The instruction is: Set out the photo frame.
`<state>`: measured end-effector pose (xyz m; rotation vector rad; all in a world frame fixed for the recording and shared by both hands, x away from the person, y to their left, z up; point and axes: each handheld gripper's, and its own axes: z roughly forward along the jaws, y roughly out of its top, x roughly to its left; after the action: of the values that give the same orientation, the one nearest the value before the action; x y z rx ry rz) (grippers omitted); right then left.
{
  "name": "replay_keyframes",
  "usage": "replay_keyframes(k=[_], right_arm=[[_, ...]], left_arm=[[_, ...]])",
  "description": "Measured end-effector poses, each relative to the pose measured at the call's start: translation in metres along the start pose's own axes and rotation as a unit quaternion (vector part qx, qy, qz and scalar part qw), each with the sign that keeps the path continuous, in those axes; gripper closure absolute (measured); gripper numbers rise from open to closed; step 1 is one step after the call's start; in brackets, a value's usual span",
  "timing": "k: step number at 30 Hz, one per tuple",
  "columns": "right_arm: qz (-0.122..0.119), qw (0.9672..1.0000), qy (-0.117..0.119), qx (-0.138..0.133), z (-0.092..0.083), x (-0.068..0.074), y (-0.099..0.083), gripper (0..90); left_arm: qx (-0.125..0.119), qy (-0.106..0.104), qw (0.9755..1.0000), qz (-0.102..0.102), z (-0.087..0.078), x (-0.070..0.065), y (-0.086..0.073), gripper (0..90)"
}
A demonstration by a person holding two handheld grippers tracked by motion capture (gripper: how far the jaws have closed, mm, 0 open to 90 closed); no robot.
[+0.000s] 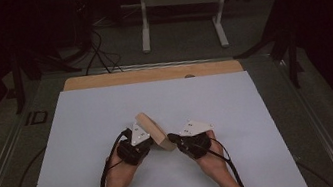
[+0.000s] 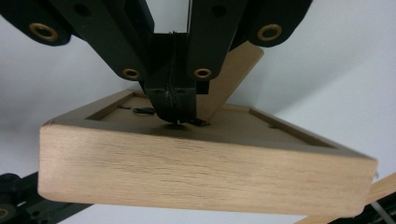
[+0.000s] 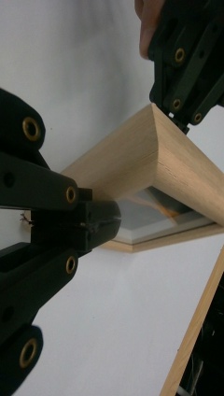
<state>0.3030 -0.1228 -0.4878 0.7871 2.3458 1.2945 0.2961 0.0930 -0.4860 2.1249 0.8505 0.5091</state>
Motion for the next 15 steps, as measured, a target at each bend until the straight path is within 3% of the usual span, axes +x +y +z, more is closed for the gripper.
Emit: replay_keyframes(k=[15], right_arm=[[-0.002,1.0,0.004,-0.001,0.0,0.0043,0.0003,89.9]], left_arm=[[-0.005,-0.013,0.9999,0.003,-0.0034,-0.0047,-0.0027,89.5]])
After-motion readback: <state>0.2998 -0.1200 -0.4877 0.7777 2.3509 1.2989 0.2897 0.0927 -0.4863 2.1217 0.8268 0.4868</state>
